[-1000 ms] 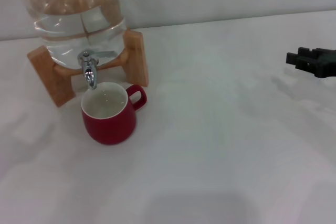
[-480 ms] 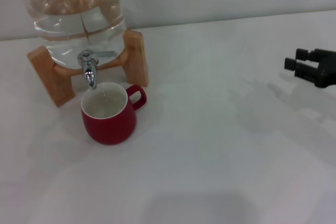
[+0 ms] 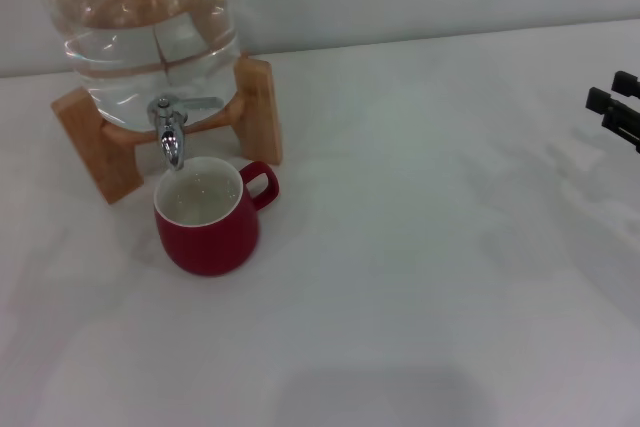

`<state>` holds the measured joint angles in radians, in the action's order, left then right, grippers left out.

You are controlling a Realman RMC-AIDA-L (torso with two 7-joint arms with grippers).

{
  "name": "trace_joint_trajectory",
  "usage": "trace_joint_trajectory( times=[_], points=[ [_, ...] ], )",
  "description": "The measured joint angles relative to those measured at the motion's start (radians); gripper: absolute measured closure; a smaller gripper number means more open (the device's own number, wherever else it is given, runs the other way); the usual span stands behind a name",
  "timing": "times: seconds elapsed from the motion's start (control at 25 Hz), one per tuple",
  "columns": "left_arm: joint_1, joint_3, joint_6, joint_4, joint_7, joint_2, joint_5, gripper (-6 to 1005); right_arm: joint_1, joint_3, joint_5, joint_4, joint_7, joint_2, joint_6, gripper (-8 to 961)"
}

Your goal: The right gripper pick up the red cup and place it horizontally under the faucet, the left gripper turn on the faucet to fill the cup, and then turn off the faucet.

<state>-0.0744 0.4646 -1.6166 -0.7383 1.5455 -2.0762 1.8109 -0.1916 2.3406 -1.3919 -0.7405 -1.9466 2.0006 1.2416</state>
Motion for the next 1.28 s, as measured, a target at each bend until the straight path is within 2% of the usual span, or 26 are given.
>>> trace_joint_trajectory(
  times=[0.32, 0.68, 1.28],
  points=[
    [-0.017, -0.007, 0.06, 0.064, 0.006, 0.002, -0.031, 123, 0.007, 0.005, 0.083, 0.071, -0.119, 0.0, 0.109, 516],
    [-0.023, -0.008, 0.131, 0.067, -0.063, 0.008, -0.107, 123, -0.001, -0.006, 0.052, 0.068, -0.118, -0.013, 0.241, 516],
    [-0.025, -0.009, 0.156, 0.068, -0.082, 0.013, -0.131, 123, 0.002, -0.005, 0.047, 0.072, -0.115, -0.013, 0.276, 516]
  ],
)
